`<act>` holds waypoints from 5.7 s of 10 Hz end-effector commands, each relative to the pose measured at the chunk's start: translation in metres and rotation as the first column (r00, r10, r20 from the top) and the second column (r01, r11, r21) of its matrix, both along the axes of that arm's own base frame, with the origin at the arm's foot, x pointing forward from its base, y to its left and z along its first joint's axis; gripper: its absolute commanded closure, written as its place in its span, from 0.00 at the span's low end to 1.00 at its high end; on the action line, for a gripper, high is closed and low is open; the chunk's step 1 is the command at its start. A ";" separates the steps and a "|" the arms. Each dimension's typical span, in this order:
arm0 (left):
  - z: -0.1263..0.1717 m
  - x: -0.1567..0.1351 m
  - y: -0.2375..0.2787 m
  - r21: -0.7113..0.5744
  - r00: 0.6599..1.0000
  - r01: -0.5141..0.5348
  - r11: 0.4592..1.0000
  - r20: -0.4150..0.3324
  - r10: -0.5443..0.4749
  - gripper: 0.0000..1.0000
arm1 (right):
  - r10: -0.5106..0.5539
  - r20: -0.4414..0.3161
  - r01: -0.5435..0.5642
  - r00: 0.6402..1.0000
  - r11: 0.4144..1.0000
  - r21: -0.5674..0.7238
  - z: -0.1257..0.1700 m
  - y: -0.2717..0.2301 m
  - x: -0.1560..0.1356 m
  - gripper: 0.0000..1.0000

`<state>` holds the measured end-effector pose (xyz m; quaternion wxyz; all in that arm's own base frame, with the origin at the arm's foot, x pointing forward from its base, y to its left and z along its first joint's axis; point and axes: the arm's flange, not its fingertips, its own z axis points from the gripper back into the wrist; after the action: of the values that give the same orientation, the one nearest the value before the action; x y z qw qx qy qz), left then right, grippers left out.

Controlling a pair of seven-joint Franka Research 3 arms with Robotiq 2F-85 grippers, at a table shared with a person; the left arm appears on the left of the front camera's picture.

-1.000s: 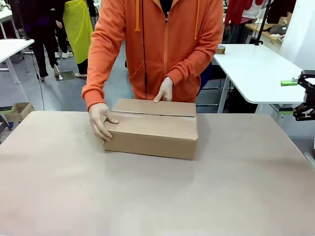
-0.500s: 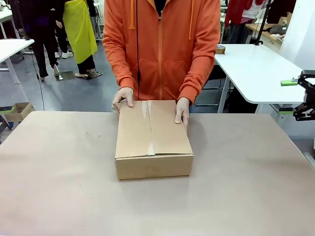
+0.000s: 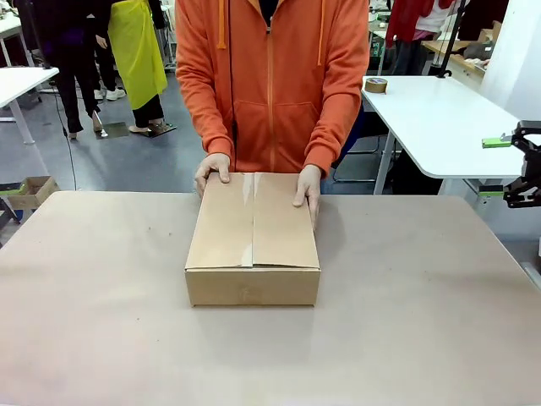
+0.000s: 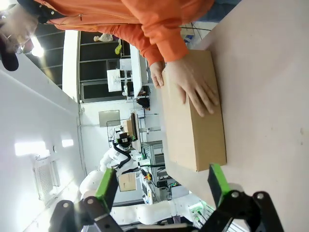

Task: Pack the gift set into the box.
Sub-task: Press and hold the closed box until the human finishes sealing it.

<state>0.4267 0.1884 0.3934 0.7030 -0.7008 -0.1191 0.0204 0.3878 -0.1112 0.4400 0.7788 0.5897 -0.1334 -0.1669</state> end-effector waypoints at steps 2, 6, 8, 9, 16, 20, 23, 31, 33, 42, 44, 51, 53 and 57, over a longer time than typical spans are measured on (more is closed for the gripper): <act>0.000 0.000 0.000 0.000 1.000 0.000 1.000 0.000 0.000 0.00 | 0.093 0.127 -0.080 0.988 0.991 -0.103 0.012 0.038 0.023 0.00; -0.008 0.029 -0.181 0.362 0.595 0.384 0.849 0.606 -0.527 0.00 | 0.574 0.633 -0.308 0.519 0.817 -0.488 -0.001 0.218 0.045 0.00; -0.016 0.037 -0.160 0.373 0.697 0.360 0.855 0.502 -0.512 0.00 | 0.686 0.332 -0.288 0.647 0.624 -0.727 -0.015 0.182 0.044 0.00; 0.004 0.037 -0.210 0.342 0.748 0.386 0.857 0.428 -0.508 0.00 | 0.602 0.441 -0.407 0.666 0.788 -0.461 0.013 0.245 0.033 0.00; -0.020 0.084 -0.272 0.473 -0.034 0.134 0.871 0.881 -0.473 0.00 | 0.767 0.626 -0.026 -0.141 0.629 -0.777 -0.058 0.341 0.095 0.00; -0.061 0.085 -0.348 0.453 -0.202 0.127 0.882 0.883 -0.424 0.00 | 0.602 0.748 -0.008 -0.278 0.777 -0.629 -0.088 0.354 0.117 0.00; -0.063 0.093 -0.363 0.430 -0.119 0.110 0.896 0.901 -0.418 0.00 | 0.587 0.764 -0.221 -0.268 0.734 -0.642 -0.121 0.341 0.124 0.00; -0.082 0.101 -0.366 0.485 -0.029 0.058 0.872 0.874 -0.484 0.00 | 0.690 0.713 -0.236 -0.126 0.677 -0.697 -0.141 0.344 0.136 0.00; -0.088 0.105 -0.366 0.520 -0.003 0.038 0.853 0.854 -0.520 0.00 | 0.689 0.723 -0.283 -0.057 0.683 -0.673 -0.146 0.341 0.139 0.00; -0.088 0.102 -0.361 0.513 -0.008 0.056 0.857 0.858 -0.513 0.00 | 0.671 0.735 -0.259 -0.101 0.695 -0.670 -0.143 0.337 0.130 0.00; -0.088 0.102 -0.361 0.513 -0.008 0.056 0.857 0.858 -0.513 0.00 | 0.671 0.735 -0.259 -0.101 0.695 -0.670 -0.143 0.337 0.130 0.00; -0.088 0.102 -0.361 0.513 -0.008 0.056 0.857 0.858 -0.513 0.00 | 0.671 0.735 -0.259 -0.101 0.695 -0.670 -0.143 0.337 0.130 0.00; -0.088 0.102 -0.361 0.513 -0.008 0.056 0.857 0.858 -0.513 0.00 | 0.671 0.735 -0.259 -0.101 0.695 -0.670 -0.143 0.337 0.130 0.00; -0.088 0.102 -0.361 0.513 -0.008 0.056 0.857 0.858 -0.513 0.00 | 0.671 0.735 -0.259 -0.101 0.695 -0.670 -0.143 0.337 0.130 0.00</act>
<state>0.5303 -0.1741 0.3070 0.5289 -0.4026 -0.4098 -0.6247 0.5195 0.2256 0.2979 0.5794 0.4231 -0.4054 0.5665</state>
